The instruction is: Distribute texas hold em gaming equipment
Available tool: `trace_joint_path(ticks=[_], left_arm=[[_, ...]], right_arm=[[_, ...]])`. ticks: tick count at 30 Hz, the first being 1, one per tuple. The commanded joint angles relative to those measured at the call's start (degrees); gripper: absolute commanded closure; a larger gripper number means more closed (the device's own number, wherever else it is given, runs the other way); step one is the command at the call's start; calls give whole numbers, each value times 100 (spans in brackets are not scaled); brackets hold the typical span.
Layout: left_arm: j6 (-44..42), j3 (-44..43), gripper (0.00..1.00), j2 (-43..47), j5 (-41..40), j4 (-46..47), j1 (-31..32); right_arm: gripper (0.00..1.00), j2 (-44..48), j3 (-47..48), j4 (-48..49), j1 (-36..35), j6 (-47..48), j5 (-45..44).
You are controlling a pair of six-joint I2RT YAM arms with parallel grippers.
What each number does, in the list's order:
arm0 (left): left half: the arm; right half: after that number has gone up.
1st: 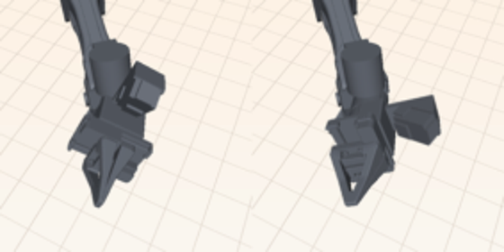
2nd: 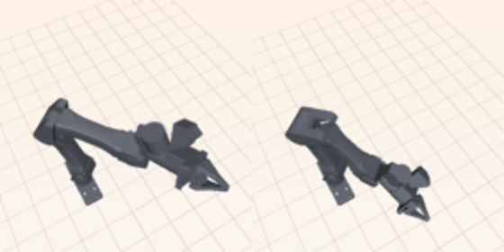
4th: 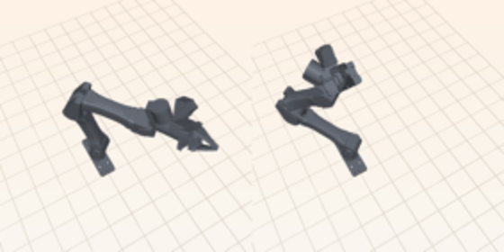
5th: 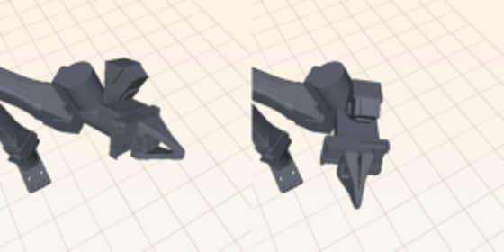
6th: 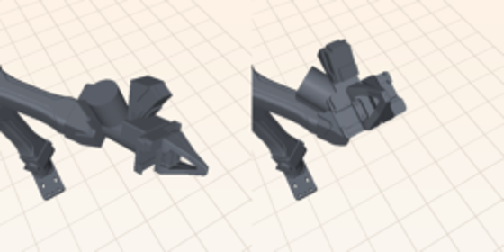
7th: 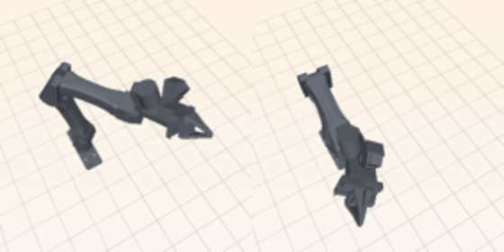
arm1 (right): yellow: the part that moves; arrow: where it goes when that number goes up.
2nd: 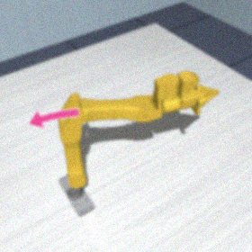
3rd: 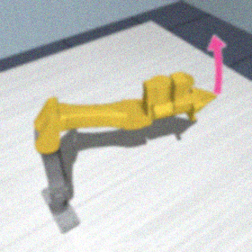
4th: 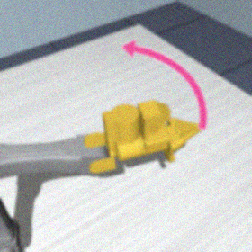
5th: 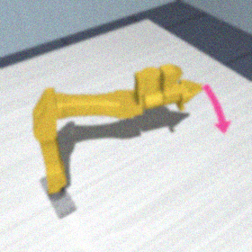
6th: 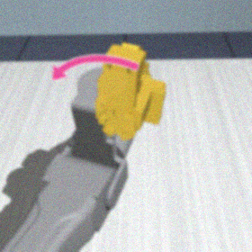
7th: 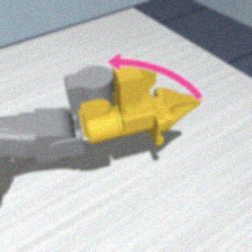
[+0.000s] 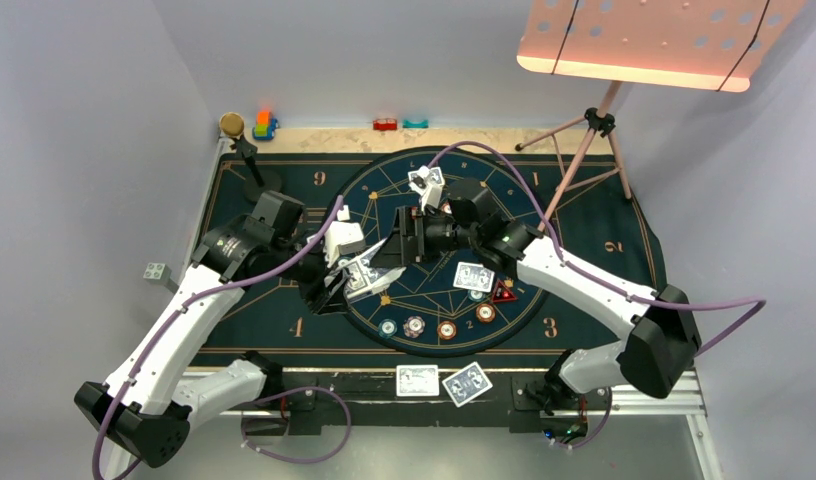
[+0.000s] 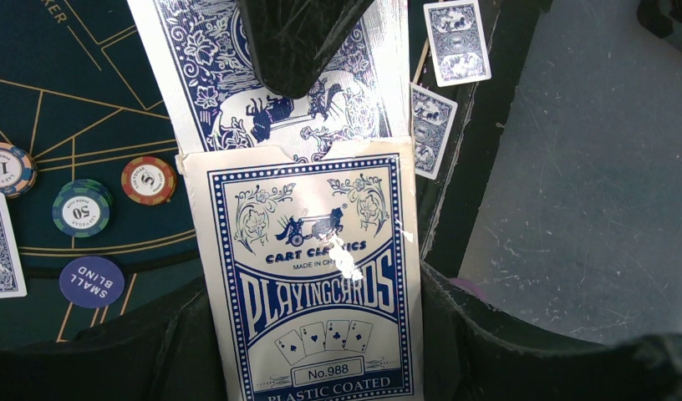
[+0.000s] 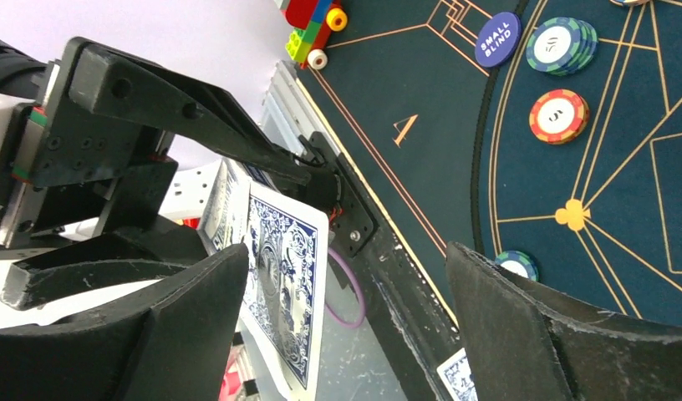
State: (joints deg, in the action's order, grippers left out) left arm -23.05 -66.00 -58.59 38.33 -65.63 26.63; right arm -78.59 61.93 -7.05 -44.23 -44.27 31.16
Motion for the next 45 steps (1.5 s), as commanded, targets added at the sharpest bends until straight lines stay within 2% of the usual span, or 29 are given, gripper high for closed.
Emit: trace_joint_path(ticks=[1,4,15,18,19,30,35,40,45], left_arm=[[27,-159,100,70,158,68,-27],[29,-177,100,69,166,62,-27],[26,-185,100,106,169,37,-27],[23,-185,100,106,162,32,-31],[22,-185,100,108,158,32,-27],[17,-212,100,111,149,4,-27],[11,-212,100,97,149,15,-31],[6,-221,100,111,149,6,-28],[-3,-205,100,110,149,0,-36]], right_arm=[[13,83,363,-206,-16,259,-36],[23,69,417,-301,-16,268,-46],[36,188,732,-771,-6,530,-558],[50,185,804,-900,0,604,-633],[52,183,811,-922,0,616,-656],[58,299,847,-1083,218,675,-769],[68,407,856,-1085,353,680,-737],[83,481,810,-1030,497,571,-606],[88,601,634,-716,749,278,-262]])
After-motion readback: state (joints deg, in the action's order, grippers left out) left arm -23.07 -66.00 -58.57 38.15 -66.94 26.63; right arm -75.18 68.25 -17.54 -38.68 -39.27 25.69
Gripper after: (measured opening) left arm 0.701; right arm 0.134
